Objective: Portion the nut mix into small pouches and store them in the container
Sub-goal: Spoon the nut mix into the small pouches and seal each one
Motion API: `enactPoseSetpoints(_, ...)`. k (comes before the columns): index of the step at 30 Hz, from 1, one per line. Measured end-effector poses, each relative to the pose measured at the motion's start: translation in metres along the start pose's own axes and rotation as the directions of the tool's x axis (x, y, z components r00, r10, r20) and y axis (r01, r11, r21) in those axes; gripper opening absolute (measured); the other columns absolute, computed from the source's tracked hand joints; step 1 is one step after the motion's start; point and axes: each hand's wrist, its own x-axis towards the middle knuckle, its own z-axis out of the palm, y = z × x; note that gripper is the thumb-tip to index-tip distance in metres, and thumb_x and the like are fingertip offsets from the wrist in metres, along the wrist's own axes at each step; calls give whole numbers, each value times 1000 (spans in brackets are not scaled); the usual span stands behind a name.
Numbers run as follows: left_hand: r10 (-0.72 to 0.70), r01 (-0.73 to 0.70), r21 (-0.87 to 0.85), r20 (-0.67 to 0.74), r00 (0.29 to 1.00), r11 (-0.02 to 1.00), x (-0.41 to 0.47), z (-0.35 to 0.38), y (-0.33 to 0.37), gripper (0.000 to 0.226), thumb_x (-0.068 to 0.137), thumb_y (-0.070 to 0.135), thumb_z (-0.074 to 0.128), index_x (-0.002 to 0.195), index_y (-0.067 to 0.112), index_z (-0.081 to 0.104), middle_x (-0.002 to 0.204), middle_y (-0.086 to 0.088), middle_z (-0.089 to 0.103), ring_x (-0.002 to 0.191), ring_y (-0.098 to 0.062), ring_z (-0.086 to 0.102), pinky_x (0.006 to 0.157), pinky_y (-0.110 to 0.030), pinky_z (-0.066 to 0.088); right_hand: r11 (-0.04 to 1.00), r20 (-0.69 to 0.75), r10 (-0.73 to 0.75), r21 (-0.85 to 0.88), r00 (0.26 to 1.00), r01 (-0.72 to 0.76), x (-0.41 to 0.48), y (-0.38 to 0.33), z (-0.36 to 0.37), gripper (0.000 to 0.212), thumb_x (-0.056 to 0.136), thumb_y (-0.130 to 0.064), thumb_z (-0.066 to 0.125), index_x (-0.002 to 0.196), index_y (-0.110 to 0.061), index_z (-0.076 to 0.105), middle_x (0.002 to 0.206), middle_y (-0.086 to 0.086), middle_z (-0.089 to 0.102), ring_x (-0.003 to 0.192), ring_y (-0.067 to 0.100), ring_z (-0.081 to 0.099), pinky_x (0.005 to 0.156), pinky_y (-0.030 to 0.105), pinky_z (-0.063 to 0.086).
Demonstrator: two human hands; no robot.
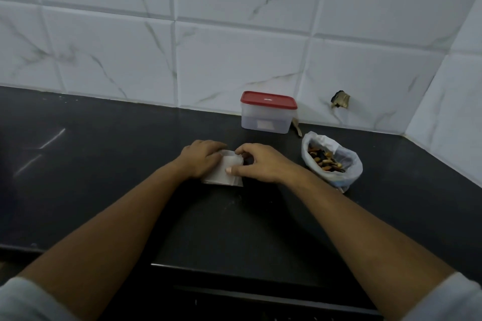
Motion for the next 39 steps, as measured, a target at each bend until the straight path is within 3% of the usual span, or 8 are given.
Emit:
enactPoseSetpoints(4,15,-15,-17,-19,1000,1000,-3,-4,-3,65,85,43,27,140,28,59,147,1,56,136,-23,48,112,-54,38,1000,37,15,-17,999,-14,2,-1,1,81,79,-62,79,146,-26,52,134,-4,57,117,14,57,101,39,52)
enactPoseSetpoints(11,64,-68,-102,-44,997,992,-10,-7,-4,45,95,31,39,130,25,67,133,4,66,122,-17,59,107,-50,46,990,57,40,135,998,-47,1,-3,3,72,78,-36,89,140,-25,53,113,-11,59,102,6,59,85,26,48)
enactPoseSetpoints(15,93,-104,-169,-73,993,980,-8,-5,-5,34,106,15,43,129,18,67,131,1,66,117,-13,59,104,-36,47,969,7,74,236,997,-73,5,-1,7,59,76,-26,91,125,-25,59,103,-4,63,93,12,63,74,26,46)
enactPoseSetpoints(18,113,-132,-203,-100,989,970,-9,-3,-4,34,108,17,41,134,15,64,134,-1,64,114,-8,54,89,-18,42,949,-54,105,303,993,-84,10,0,9,52,74,-21,92,114,-25,60,100,-1,66,89,16,66,73,29,50)
enactPoseSetpoints(22,95,-132,-235,-160,982,963,-9,-3,-2,36,109,22,42,140,15,58,139,-1,59,119,-8,51,95,-25,39,934,-121,141,345,983,-92,16,0,9,47,80,-22,87,118,-22,60,98,-1,66,86,14,64,69,27,47)
enactPoseSetpoints(28,51,-74,-164,-140,989,984,-6,1,-8,44,103,26,56,146,19,48,134,-1,63,122,-17,60,104,-34,47,973,-135,142,198,981,-114,20,-2,9,42,86,-31,83,120,-19,63,108,-2,65,99,16,64,89,36,55)
enactPoseSetpoints(33,76,-87,-94,-110,991,992,-4,-2,-10,36,102,24,58,138,22,58,132,2,66,115,-13,62,104,-39,51,984,-95,123,137,988,-110,17,-4,8,39,86,-33,83,119,-20,65,107,-2,65,96,14,63,90,36,55)
enactPoseSetpoints(39,138,-149,-187,-69,988,971,-14,-4,-6,25,97,18,64,120,27,70,112,14,67,92,1,62,76,-14,45,988,29,104,116,994,-106,-1,-9,-4,42,87,-30,82,124,-24,61,102,-3,62,80,9,60,60,23,45)
